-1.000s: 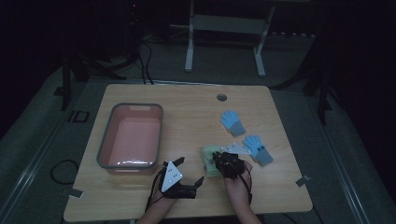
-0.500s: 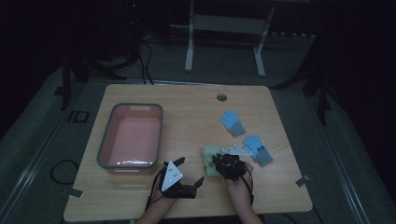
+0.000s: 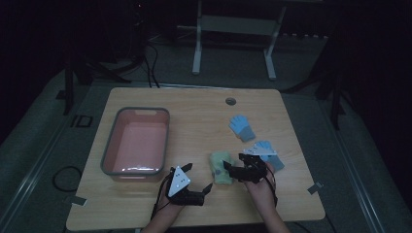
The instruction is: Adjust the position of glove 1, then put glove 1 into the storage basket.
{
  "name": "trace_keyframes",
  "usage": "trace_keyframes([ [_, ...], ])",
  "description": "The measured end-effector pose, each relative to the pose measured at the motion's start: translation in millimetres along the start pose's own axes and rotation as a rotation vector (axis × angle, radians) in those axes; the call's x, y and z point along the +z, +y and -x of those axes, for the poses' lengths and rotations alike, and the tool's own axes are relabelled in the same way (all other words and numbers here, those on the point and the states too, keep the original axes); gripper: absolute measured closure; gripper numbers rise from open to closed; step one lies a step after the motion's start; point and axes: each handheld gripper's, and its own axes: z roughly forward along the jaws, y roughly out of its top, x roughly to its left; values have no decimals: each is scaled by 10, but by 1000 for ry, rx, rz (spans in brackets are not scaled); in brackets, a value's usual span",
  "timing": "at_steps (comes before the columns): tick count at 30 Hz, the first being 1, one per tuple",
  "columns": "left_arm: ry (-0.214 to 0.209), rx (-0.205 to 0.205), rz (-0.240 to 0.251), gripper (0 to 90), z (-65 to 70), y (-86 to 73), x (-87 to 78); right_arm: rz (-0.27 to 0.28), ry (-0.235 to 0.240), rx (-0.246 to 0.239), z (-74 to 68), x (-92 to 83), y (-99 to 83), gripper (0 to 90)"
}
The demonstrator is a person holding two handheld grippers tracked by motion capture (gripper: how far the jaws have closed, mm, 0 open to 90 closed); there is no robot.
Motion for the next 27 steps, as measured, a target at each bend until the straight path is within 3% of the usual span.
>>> trace_keyframes([
  [1, 2, 7, -11, 31, 7, 4, 9, 1, 28, -1, 19, -9, 0, 202],
  [4, 11, 23, -18, 31, 23, 4, 7, -9, 19, -61, 60, -8, -10, 170],
  [8, -24, -9, -84, 31, 5, 26, 22, -11, 61, -88, 154, -34, -37, 168],
  [13, -31, 1, -113, 31, 15, 46, 48, 13, 42, -127, 220, -78, -42, 149],
  [14, -39, 43, -150, 31, 17, 38, 75, 2, 42, -120, 264, -109, -15, 146],
  [16, -40, 50, -165, 32, 16, 36, 85, -17, 51, -112, 289, -116, 11, 146],
  [17, -61, 54, -179, 32, 9, 45, 96, -36, 73, -111, 316, -116, 48, 146],
  [19, -61, 69, -180, 32, 10, 63, 95, -52, 114, -107, 338, -111, 87, 129],
  [21, -75, 73, -177, 32, 4, 98, 89, -40, 132, -126, 341, -107, 112, 123],
  [25, -114, 99, -185, 33, 1, 173, 84, -36, 194, -119, 352, -86, 131, 125],
  [27, -131, 142, -206, 52, 15, 206, 113, -35, 183, -131, 354, -69, 144, 158],
])
